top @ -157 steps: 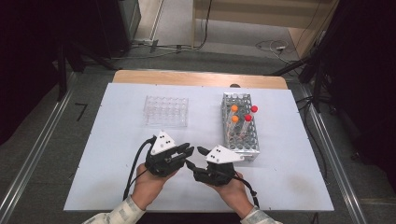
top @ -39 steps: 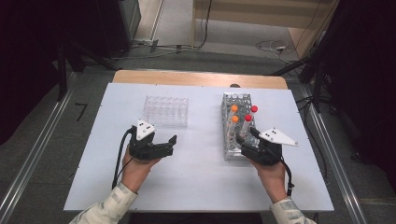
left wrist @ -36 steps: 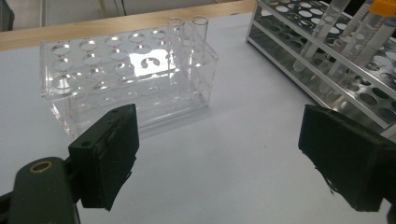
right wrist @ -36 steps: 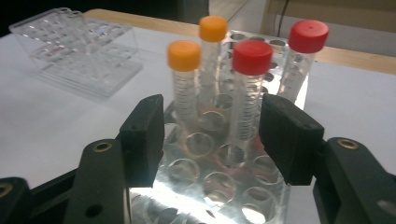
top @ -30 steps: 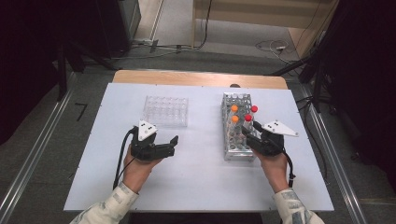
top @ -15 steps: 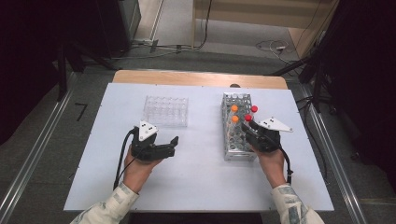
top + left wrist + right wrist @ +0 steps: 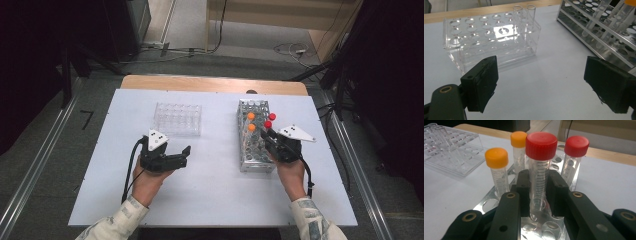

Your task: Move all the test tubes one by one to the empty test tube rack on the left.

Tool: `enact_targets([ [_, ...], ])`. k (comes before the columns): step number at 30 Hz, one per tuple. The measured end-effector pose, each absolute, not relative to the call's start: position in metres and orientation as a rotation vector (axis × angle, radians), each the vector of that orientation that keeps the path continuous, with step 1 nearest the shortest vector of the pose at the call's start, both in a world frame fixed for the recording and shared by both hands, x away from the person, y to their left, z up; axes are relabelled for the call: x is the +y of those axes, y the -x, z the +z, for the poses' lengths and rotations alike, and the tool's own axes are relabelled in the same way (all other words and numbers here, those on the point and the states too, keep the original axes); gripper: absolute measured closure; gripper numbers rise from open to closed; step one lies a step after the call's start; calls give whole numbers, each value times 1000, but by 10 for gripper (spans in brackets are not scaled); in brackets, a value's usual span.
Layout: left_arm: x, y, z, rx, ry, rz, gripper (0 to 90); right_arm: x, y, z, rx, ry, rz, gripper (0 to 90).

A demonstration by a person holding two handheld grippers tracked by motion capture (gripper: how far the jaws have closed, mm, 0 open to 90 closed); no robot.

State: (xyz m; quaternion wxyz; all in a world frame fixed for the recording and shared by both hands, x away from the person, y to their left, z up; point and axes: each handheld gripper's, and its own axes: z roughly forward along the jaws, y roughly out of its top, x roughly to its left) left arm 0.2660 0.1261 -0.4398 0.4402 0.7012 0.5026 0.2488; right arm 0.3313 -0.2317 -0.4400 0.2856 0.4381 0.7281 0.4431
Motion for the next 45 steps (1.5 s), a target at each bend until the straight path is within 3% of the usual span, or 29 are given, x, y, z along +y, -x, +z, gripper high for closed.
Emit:
enact_targets([
  [18, 127, -265, -438, 1241, -1735, 641, 125, -238, -299, -388, 1876, -1130, 1339, 714],
  [34, 125, -262, -433, 1218, -1722, 640, 136, -189, -280, -406, 2063, -1011, 1385, 714],
  [45, 110, -251, -423, 1143, -1730, 575, 153, -135, -269, -440, 2245, -901, 1342, 714],
])
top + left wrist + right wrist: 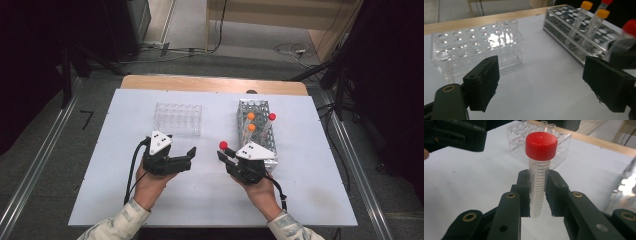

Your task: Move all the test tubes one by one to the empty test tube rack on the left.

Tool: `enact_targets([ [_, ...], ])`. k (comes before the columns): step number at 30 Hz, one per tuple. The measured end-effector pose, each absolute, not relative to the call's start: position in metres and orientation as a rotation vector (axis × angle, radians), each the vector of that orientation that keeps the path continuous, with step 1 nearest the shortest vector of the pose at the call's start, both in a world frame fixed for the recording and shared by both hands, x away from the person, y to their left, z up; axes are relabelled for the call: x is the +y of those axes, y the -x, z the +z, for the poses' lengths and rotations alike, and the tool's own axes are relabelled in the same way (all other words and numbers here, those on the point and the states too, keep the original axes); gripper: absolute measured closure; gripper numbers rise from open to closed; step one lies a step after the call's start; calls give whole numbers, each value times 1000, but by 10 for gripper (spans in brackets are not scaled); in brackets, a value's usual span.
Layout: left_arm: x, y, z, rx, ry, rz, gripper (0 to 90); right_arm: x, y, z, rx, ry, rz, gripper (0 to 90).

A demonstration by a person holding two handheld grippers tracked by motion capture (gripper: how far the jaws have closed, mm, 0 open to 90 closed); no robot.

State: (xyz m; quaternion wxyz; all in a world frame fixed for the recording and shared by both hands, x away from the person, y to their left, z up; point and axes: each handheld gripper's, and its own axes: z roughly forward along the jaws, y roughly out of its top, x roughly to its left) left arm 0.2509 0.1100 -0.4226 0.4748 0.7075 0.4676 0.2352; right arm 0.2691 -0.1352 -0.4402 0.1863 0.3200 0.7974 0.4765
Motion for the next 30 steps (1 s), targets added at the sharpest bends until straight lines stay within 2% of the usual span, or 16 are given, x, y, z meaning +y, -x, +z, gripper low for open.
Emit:
enact_targets([
  [11, 88, -240, -414, 1020, -1775, 478, 239, -105, -262, -453, 2315, -835, 1346, 714],
  [21, 80, -239, -417, 957, -1816, 465, 523, -98, -255, -450, 2328, -806, 1368, 714],
  [30, 78, -238, -417, 943, -1818, 481, 688, -98, -254, -449, 2329, -805, 1374, 713],
])
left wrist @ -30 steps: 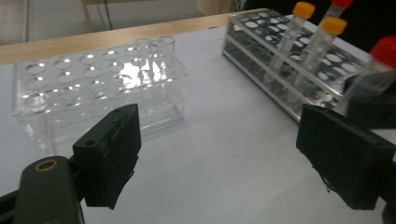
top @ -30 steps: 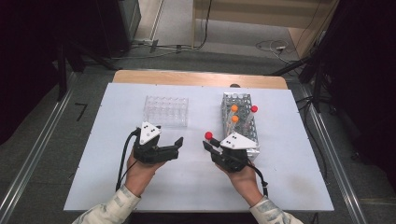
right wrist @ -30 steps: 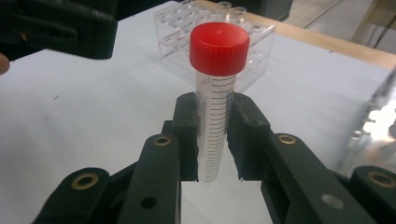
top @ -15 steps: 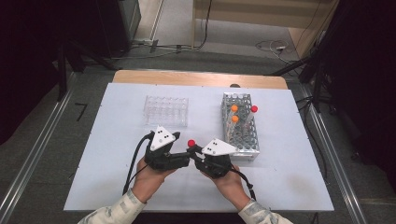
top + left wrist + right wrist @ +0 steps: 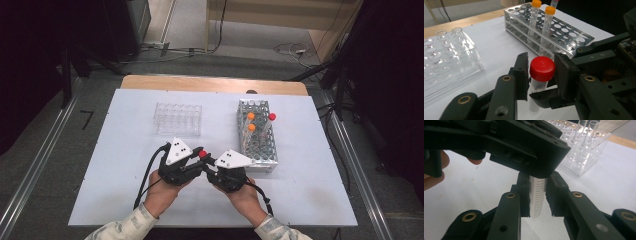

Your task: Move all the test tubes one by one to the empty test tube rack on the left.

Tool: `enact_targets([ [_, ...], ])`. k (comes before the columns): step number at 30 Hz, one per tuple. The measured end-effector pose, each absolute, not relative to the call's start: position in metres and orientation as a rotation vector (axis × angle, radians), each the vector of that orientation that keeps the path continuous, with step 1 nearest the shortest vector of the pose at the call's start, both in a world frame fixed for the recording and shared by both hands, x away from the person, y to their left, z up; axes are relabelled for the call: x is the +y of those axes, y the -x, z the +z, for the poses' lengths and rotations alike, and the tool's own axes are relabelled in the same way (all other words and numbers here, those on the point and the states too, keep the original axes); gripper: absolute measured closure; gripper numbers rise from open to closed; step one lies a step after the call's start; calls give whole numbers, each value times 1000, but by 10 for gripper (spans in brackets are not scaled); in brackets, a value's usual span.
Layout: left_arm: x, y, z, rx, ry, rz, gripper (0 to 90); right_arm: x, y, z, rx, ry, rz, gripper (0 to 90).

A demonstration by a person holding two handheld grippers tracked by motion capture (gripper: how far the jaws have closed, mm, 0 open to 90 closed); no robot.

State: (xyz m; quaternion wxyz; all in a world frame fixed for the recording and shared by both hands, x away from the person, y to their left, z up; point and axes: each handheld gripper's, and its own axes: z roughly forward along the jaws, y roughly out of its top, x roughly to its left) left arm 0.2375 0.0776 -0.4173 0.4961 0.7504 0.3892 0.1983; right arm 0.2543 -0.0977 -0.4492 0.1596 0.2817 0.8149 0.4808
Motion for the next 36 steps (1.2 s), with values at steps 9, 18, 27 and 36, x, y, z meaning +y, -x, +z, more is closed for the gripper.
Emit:
enact_targets([
  [9, 78, -238, -417, 946, -1818, 484, 696, -98, -255, -448, 2338, -800, 1386, 553],
  [18, 92, -245, -411, 985, -1787, 514, 696, -113, -253, -437, 2362, -805, 1342, 270],
  [27, 129, -276, -396, 1113, -1710, 567, 696, -148, -252, -423, 2304, -845, 1343, 267],
  [36, 139, -313, -376, 1172, -1716, 658, 696, -184, -256, -421, 2238, -934, 1327, 269],
])
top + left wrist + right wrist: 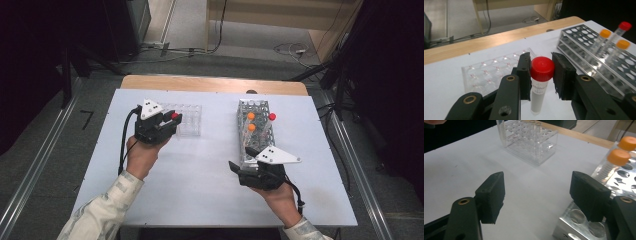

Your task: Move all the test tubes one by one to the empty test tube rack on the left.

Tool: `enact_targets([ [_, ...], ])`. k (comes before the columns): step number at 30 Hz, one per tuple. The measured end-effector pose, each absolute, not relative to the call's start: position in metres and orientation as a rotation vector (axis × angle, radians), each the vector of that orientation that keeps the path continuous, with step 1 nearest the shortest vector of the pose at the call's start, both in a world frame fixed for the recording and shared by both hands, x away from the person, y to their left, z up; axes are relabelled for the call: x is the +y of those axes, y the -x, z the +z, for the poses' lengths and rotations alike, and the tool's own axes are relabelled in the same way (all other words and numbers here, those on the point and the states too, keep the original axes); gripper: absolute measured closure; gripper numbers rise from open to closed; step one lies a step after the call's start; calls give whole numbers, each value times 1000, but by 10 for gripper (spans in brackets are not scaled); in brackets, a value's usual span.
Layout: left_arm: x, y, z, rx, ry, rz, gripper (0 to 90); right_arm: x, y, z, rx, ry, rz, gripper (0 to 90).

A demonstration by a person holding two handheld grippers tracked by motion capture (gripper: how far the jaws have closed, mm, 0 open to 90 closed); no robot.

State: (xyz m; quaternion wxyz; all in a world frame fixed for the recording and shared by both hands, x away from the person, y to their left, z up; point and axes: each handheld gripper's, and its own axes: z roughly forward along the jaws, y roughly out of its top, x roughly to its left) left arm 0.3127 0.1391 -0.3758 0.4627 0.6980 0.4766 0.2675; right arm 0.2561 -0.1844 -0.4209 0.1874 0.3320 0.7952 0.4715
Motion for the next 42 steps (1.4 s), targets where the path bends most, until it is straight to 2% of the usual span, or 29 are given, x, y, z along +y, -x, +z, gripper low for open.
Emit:
enact_targets([
  [23, 134, -361, -363, 1227, -1669, 715, 697, -196, -260, -420, 2197, -976, 1324, 270],
  [42, 130, -372, -375, 1251, -1672, 729, 695, -197, -259, -419, 2190, -980, 1332, 273],
])
